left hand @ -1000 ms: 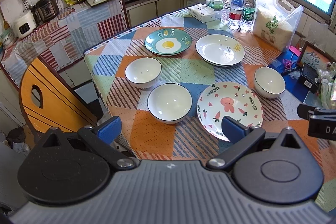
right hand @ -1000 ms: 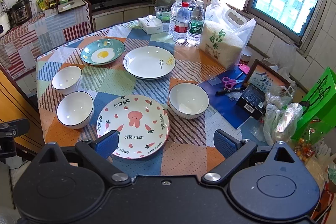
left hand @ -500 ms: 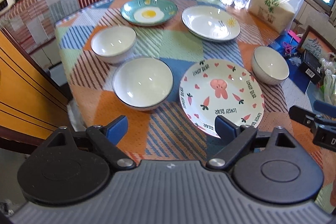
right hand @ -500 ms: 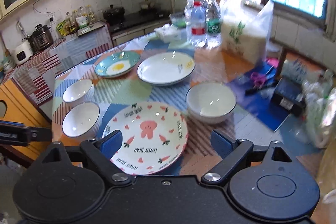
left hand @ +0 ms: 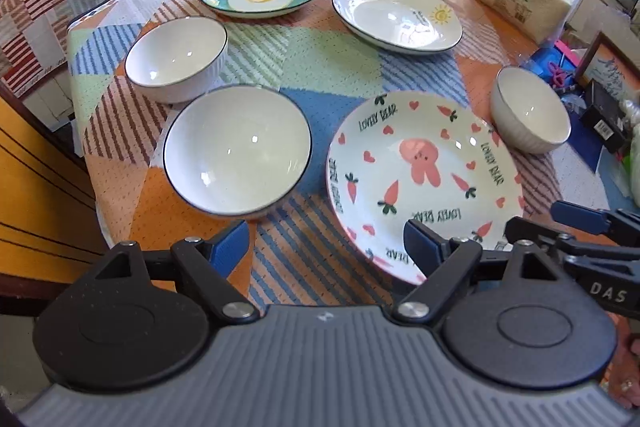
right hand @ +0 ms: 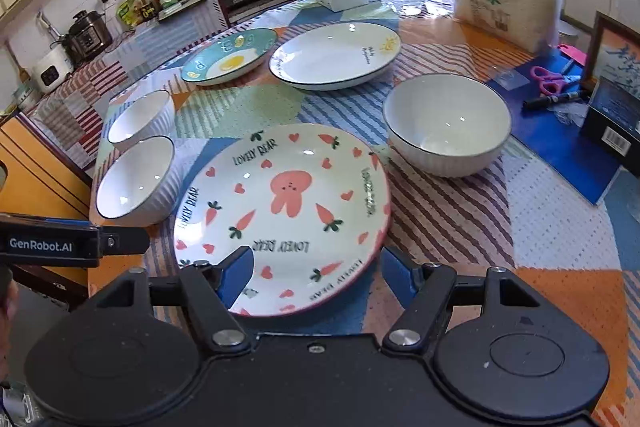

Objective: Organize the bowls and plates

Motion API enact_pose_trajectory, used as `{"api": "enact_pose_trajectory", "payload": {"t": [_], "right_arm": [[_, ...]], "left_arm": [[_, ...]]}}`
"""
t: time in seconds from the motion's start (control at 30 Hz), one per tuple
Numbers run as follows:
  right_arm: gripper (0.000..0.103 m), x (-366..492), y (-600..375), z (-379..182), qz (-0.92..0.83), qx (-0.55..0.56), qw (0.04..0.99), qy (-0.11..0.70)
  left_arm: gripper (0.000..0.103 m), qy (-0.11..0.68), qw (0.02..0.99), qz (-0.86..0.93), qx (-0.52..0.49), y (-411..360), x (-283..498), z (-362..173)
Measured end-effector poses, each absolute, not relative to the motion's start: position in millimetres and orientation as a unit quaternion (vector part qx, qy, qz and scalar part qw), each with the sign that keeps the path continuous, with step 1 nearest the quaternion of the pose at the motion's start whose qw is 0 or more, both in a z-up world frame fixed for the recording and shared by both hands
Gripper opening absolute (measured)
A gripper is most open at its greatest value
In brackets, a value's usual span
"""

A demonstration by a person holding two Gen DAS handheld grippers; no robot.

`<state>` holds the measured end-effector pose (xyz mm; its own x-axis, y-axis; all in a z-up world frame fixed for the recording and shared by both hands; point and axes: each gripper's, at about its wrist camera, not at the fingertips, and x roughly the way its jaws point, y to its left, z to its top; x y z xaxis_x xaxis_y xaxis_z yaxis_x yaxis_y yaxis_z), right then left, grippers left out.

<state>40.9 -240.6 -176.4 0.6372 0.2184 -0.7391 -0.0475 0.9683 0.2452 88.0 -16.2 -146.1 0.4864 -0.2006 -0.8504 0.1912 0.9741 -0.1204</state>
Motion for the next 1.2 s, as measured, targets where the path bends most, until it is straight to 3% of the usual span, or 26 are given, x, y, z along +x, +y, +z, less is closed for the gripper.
{"api": "enact_pose_trajectory", "payload": {"t": [0.27,0.47,0.67,0.83,0.9,1.0,1.07,1.2], "right_arm": [[0.075,101,-248,-141,0.081,0.095,0.92,0.371],[0.075,178,-266,-138,0.053,0.124,0.925,0.357],[0.071,260,-302,-160,0.0,0.232,0.892,0.389],[0.066,308,-314,-188,-0.051,0.25,0.863,0.437],[0.061,322,-323,-199,-0.063,0.269,0.851,0.447],[0.044,334,-337,-216,-0.078,0.308,0.83,0.458],[0.022,338,-342,-224,-0.078,0.327,0.821,0.462],[0.015,343,-342,-230,-0.073,0.319,0.821,0.469]], "left_arm": [[0.08,0.452,0.879,-0.149,-0.011,-17,168,-114],[0.078,0.461,0.872,-0.162,-0.035,-22,250,-121],[0.078,0.472,0.865,-0.165,-0.042,-38,314,-146],[0.078,0.472,0.862,-0.179,-0.035,-52,353,-168],[0.074,0.471,0.863,-0.18,-0.041,-54,364,-179],[0.066,0.485,0.853,-0.184,-0.055,-54,376,-192],[0.061,0.493,0.848,-0.187,-0.056,-57,383,-199],[0.05,0.505,0.836,-0.208,-0.055,-63,394,-207]]}}
